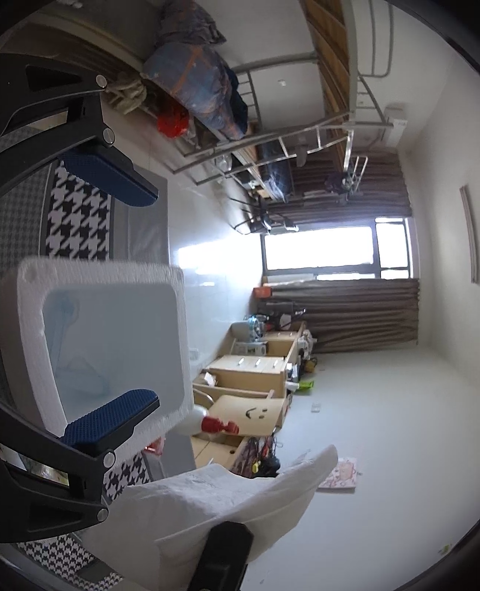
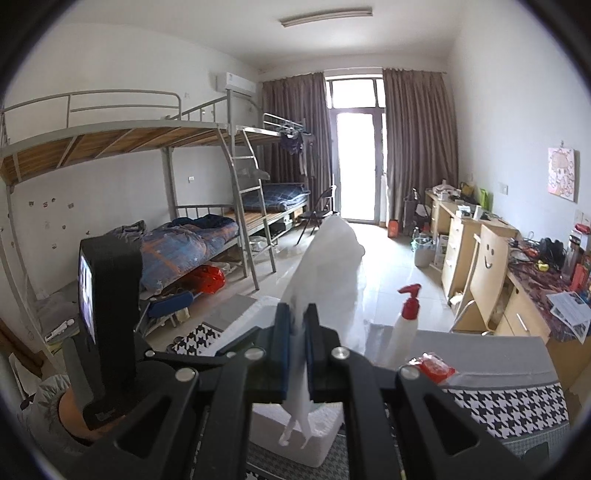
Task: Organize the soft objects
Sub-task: 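Lower the white tissue into the foam box and open the right gripper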
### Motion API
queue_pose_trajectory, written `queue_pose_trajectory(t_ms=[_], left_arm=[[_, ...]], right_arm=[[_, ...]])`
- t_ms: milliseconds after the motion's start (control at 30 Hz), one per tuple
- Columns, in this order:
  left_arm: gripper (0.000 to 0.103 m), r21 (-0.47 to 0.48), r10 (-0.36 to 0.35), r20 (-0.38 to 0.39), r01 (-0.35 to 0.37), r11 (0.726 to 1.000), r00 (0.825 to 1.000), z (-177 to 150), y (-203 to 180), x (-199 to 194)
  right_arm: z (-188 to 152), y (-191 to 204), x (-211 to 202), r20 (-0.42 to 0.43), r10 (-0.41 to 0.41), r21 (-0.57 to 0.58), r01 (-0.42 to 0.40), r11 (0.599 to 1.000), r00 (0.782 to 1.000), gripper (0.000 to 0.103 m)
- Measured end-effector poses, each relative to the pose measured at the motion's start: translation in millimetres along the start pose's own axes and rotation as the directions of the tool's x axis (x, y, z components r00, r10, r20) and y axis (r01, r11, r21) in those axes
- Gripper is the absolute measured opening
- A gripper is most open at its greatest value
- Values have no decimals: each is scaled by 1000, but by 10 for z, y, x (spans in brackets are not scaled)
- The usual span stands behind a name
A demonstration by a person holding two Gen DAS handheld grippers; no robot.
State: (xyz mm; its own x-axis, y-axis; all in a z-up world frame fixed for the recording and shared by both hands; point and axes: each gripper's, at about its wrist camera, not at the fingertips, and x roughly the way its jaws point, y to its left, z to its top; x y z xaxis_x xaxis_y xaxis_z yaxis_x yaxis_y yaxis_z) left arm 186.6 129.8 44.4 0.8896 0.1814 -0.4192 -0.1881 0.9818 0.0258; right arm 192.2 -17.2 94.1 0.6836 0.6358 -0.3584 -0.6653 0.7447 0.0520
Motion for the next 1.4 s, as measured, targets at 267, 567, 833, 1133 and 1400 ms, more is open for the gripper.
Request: queue_pose_trajectory(t_ms=[267, 567, 833, 1133, 1400], left_arm=[[100, -35, 51, 14, -50, 998, 999, -78, 179, -82], [100, -52, 39, 14, -38, 998, 999, -168, 320, -102], [100, -63, 45, 6, -45, 997, 999, -204, 401, -115], [100, -63, 83, -21, -84, 994, 996, -227, 451, -87], [100, -80, 78, -8, -79, 994, 997, -244, 500, -136]], right_arm=[[37, 121, 170, -6, 21, -27, -21, 999, 1000, 10], [-6, 180, 371, -51, 17, -34, -19, 999, 999, 10], [-60, 188, 572, -108, -15, -42, 10, 999, 994, 10], [-215, 181, 745, -171, -25, -50, 17, 999, 985, 10], [-307, 162, 876, -234, -39, -51, 27, 998, 971, 10]])
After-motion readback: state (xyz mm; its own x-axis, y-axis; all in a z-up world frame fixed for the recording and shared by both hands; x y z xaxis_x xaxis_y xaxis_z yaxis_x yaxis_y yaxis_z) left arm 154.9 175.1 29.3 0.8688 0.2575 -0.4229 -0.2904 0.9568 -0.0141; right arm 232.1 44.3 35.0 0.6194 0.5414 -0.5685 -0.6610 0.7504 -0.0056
